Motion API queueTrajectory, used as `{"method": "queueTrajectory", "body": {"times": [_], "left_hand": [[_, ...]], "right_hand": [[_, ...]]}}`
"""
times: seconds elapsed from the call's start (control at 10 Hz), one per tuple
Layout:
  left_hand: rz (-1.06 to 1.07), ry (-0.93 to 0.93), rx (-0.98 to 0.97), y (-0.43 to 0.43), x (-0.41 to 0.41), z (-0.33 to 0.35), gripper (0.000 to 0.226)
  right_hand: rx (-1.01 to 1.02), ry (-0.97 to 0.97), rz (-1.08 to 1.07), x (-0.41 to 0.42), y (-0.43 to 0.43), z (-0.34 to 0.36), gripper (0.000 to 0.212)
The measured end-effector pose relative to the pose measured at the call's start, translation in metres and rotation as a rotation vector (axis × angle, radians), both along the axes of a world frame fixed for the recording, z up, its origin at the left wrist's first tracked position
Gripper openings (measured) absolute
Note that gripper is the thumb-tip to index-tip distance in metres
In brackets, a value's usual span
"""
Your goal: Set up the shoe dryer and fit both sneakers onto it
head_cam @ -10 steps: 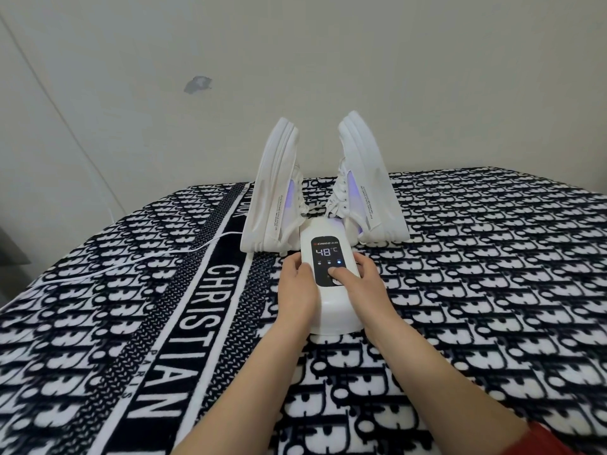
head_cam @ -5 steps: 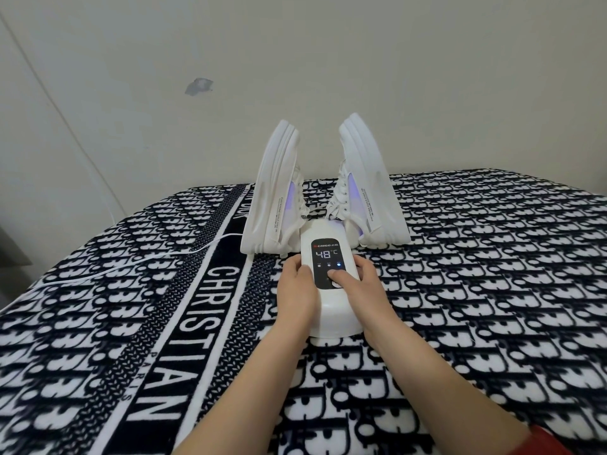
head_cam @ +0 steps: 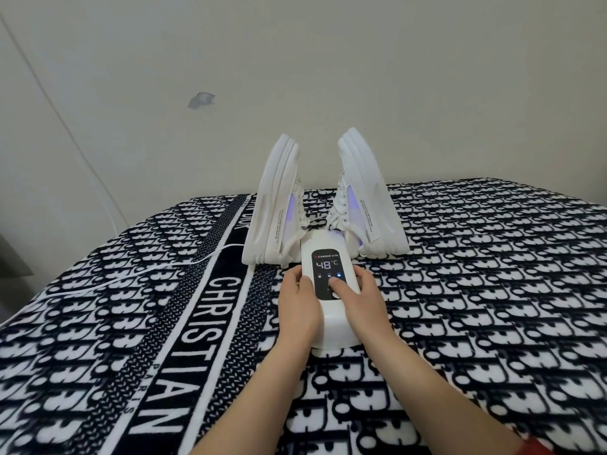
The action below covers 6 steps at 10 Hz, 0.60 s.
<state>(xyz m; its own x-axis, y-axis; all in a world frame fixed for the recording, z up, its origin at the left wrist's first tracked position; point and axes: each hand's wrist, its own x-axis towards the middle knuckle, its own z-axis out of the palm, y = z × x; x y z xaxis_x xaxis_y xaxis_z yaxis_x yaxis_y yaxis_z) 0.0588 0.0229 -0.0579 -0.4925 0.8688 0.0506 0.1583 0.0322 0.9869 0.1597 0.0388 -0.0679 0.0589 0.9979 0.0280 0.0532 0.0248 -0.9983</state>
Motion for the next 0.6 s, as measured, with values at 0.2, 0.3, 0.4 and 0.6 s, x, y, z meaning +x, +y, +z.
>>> {"method": "queueTrajectory", "body": {"times": [0.2, 0.3, 0.4, 0.6], "left_hand": [[-0.001, 0.010, 0.014, 0.000, 0.000, -0.001, 0.028], [-0.010, 0.030, 0.018, 0.000, 0.000, 0.000, 0.026], [-0.041, 0.078, 0.023, -0.002, -0.001, 0.005, 0.023], [-0.192, 0.233, -0.099, -0.003, -0.026, 0.025, 0.024]], "right_hand": [[0.030, -0.024, -0.010, 0.000, -0.001, 0.001, 0.028], [0.069, -0.098, -0.003, 0.000, 0.000, 0.002, 0.025], [0.107, -0.186, 0.048, 0.004, -0.002, 0.010, 0.014], [0.061, -0.410, 0.297, 0.034, 0.000, 0.035, 0.016]]}}
